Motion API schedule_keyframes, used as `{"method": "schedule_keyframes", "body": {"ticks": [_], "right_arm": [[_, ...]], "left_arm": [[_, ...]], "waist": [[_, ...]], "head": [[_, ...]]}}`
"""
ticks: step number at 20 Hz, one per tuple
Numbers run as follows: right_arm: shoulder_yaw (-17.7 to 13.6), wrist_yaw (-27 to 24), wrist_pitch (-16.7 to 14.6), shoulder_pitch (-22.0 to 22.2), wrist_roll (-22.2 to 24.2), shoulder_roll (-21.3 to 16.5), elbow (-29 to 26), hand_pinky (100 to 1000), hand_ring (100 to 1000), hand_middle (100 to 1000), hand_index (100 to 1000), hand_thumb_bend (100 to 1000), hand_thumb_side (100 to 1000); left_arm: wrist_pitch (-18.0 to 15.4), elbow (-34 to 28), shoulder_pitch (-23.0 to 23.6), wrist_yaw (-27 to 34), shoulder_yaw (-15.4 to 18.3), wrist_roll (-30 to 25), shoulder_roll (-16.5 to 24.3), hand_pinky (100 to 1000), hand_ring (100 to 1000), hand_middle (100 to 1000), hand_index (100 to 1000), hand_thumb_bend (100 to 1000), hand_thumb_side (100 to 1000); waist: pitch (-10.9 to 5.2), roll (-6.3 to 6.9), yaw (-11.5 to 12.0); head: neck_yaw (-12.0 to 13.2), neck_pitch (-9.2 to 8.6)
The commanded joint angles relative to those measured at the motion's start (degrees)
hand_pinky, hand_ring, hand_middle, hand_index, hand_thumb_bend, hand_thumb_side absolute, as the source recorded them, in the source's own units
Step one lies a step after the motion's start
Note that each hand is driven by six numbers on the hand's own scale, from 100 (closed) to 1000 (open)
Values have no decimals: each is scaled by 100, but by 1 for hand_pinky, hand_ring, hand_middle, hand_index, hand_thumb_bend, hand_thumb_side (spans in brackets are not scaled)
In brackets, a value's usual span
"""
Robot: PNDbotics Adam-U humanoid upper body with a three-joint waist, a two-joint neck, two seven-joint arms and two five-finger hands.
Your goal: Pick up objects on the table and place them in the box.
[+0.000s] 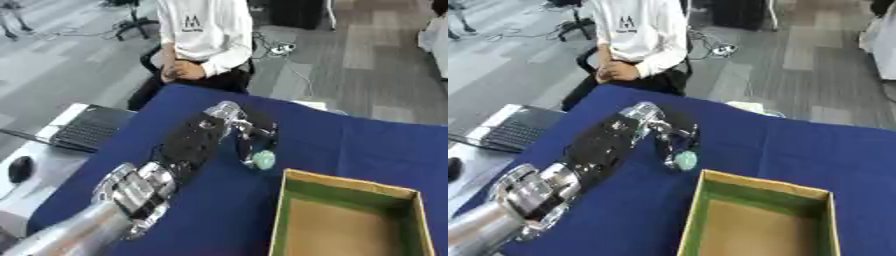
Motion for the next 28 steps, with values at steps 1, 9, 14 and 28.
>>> {"method": "schedule_keyframes", "body": {"ticks": [1, 9, 14, 28], "right_arm": [[-33, -37, -1672, -67, -1666, -72, -90, 146, 262, 272, 403, 100, 1000], [-32, -34, -1672, -58, -1666, -53, -90, 144, 261, 270, 402, 100, 1000], [-16, -18, -1672, -12, -1666, -56, -90, 142, 260, 268, 402, 100, 1000], [-4, 60, -1672, 97, -1666, -61, -90, 141, 260, 268, 403, 100, 1000]], "left_arm": [[-814, -101, -26, -55, 70, -380, 85, 359, 321, 446, 453, 264, 255], [-794, 116, -13, -260, 125, 318, 127, 100, 100, 217, 247, 100, 360], [-646, 332, -95, -175, 221, 298, 205, 100, 100, 100, 186, 100, 374], [-36, -31, -167, 1017, 149, -525, 603, 100, 100, 100, 165, 100, 284]], "waist": [[-46, -23, -22], [-40, -29, -2], [-68, -18, 47], [-136, 18, 147]], "head": [[84, -107], [77, -109], [42, -95], [19, -58]]}}
